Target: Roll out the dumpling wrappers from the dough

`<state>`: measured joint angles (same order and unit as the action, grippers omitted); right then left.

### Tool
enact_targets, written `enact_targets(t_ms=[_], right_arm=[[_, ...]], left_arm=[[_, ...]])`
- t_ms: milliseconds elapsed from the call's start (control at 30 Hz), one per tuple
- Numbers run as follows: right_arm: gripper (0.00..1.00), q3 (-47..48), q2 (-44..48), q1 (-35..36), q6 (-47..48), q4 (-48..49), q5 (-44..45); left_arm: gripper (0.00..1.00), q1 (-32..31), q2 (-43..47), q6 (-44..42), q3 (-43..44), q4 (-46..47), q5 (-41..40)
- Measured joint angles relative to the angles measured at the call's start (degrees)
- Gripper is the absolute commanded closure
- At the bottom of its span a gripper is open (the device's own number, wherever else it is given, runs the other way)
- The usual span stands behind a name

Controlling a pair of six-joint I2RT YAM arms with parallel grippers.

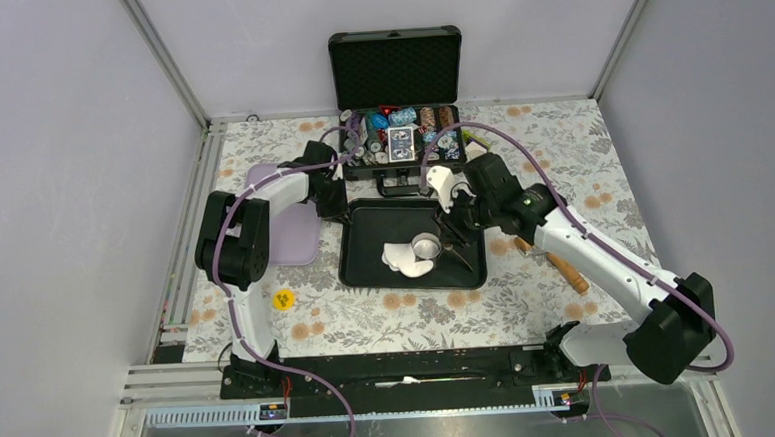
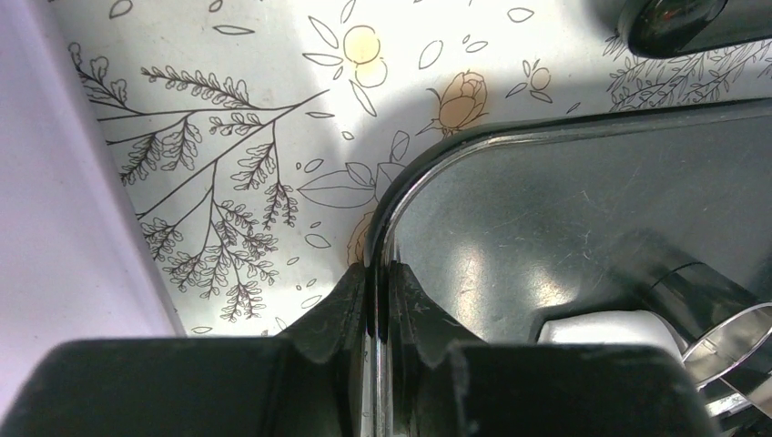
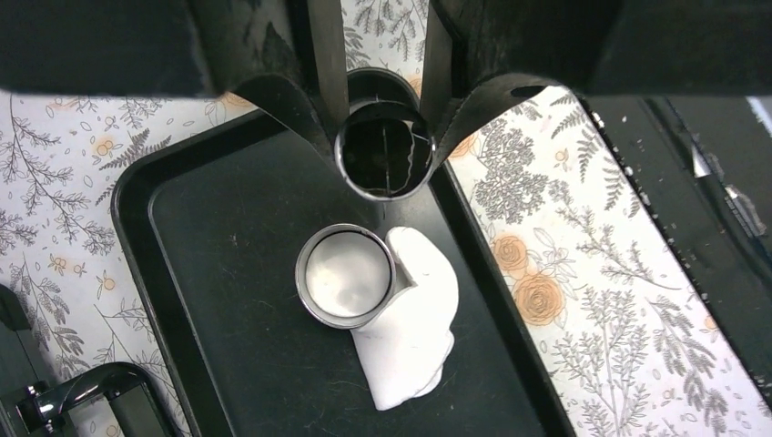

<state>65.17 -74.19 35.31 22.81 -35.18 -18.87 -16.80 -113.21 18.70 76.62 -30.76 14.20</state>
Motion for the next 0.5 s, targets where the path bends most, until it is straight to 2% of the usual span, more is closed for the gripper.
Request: enact_targets(t_ms=[500], right_arm=[[1.00, -13.38, 4.55, 1.38, -3.82, 18.10, -0.26]], left_arm=[[1.00, 0.07, 0.76, 1.31, -1.36, 1.14, 0.00]])
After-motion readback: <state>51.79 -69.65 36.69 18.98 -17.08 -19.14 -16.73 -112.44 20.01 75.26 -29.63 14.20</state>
